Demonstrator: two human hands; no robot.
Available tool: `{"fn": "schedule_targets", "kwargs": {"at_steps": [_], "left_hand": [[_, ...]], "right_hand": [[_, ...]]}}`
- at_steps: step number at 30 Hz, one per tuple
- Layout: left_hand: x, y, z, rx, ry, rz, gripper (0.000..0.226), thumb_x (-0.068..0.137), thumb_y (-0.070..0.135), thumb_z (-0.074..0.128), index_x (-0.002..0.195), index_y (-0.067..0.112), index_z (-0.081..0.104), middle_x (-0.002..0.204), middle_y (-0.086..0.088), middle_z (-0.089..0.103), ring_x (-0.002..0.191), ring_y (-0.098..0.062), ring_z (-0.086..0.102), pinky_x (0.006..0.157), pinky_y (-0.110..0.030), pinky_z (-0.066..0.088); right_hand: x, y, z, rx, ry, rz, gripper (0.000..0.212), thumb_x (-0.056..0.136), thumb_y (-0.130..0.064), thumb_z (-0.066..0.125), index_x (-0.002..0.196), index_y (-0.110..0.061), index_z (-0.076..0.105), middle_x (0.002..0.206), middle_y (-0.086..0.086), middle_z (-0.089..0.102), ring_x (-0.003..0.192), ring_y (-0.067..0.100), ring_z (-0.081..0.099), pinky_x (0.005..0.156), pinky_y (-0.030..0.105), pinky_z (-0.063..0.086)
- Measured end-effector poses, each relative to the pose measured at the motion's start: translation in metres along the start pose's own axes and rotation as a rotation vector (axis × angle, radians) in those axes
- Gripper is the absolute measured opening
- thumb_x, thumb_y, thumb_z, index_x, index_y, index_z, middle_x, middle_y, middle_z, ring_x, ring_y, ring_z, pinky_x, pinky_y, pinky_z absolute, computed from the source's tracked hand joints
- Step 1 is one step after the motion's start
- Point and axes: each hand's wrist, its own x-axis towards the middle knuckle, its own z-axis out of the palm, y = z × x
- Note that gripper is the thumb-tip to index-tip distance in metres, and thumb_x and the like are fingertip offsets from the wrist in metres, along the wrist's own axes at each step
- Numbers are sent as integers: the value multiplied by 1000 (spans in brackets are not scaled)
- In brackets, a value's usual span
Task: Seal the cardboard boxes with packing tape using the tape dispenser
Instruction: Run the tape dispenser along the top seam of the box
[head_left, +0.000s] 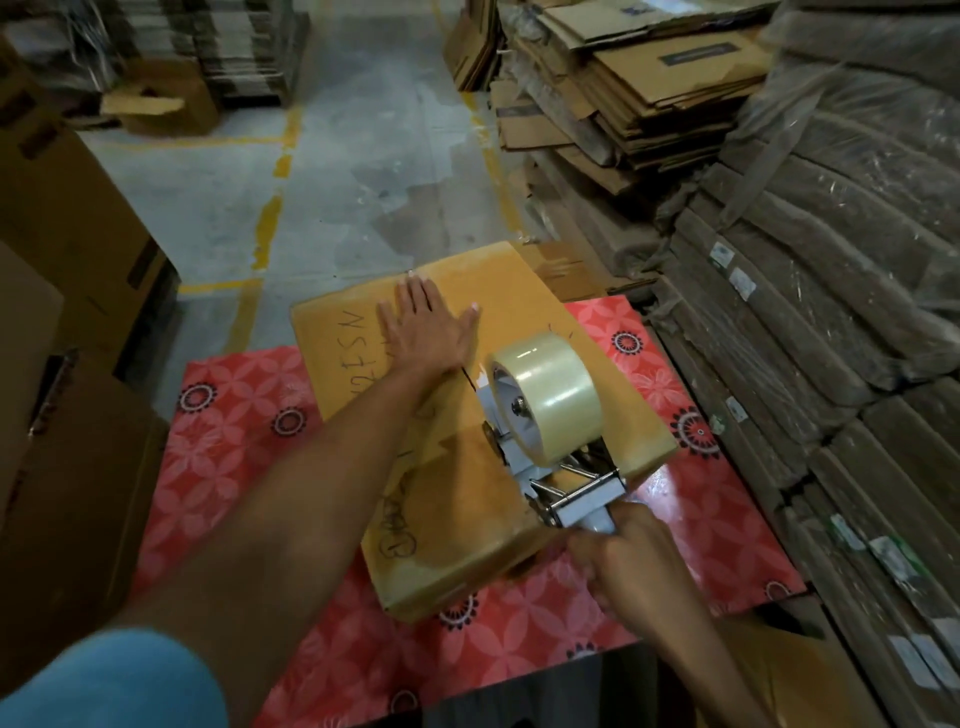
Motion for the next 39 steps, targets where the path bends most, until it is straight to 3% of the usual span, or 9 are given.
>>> {"fn": "schedule_targets", "kwargs": {"at_steps": [3, 7, 11, 15, 19, 22, 30, 35, 39], "left_hand": [[-53, 5, 11, 38, -8, 101, 79, 104, 49, 23, 159, 3, -12, 167, -16, -17, 155, -30, -15, 123, -57, -8], [-50, -3, 11, 105, -8, 138, 95, 102, 68, 28, 159, 4, -12, 166, -12, -18, 155, -31, -15, 122, -53, -12], [-16, -16, 8, 221, -18, 180, 98, 101, 45, 54, 158, 2, -11, 168, -17, -13, 155, -34, -9, 124, -58, -2], [0, -24, 1, 251, -80, 165, 110, 92, 49, 67, 160, 4, -8, 168, -17, -9, 155, -34, -6, 122, -58, 0], [1, -16, 1, 224, -68, 133, 92, 103, 60, 35, 159, 4, -10, 168, -14, -14, 156, -30, -9, 124, -57, -3], [2, -12, -1, 137, -52, 71, 97, 94, 77, 2, 160, 7, -7, 169, -10, -11, 156, -26, -8, 122, -53, -7], [-80, 12, 9, 131, -80, 146, 92, 89, 64, 0, 159, 4, -12, 167, -15, -17, 155, -29, -12, 125, -52, -5], [-115, 11, 15, 188, -85, 238, 89, 98, 25, 47, 158, 2, -14, 167, -17, -18, 155, -30, -12, 126, -53, 0], [-116, 12, 16, 198, -68, 227, 75, 100, 45, 12, 159, 3, -12, 167, -14, -17, 156, -28, -11, 126, -52, -1]], "right_hand": [[-2, -2, 1, 68, 15, 18, 21, 71, -16, 63, 55, -14, 51, 50, 1, 46, 41, 15, 39, 48, 27, 31], [6, -1, 10, -23, -16, -58, 26, 82, -14, 61, 58, -12, 52, 53, -5, 50, 45, 9, 44, 47, 26, 36], [30, -17, 18, -27, -4, -59, 20, 86, -14, 57, 71, -2, 62, 69, 10, 59, 55, 21, 51, 50, 30, 40], [41, -32, 20, -86, -10, -124, 20, 70, -34, 48, 63, -18, 57, 87, 22, 64, 75, 34, 62, 63, 34, 49], [16, -10, 8, -144, -14, -112, 25, 83, -37, 49, 79, -17, 63, 72, -3, 58, 66, 15, 51, 56, 23, 37], [-16, 17, -3, 2, 32, -12, 28, 84, -9, 62, 58, -15, 54, 46, -6, 50, 41, 4, 42, 41, 18, 32], [-19, 33, 4, 172, 48, 40, 9, 63, -19, 62, 60, -14, 56, 52, 2, 50, 48, 18, 42, 52, 34, 33], [-18, 37, 4, 190, 41, 19, 9, 55, -20, 59, 56, -14, 51, 48, 1, 44, 46, 19, 38, 51, 36, 32], [-29, 45, -4, 200, 24, -19, 10, 59, -18, 62, 59, -13, 53, 50, 0, 49, 44, 18, 43, 49, 33, 33]]}}
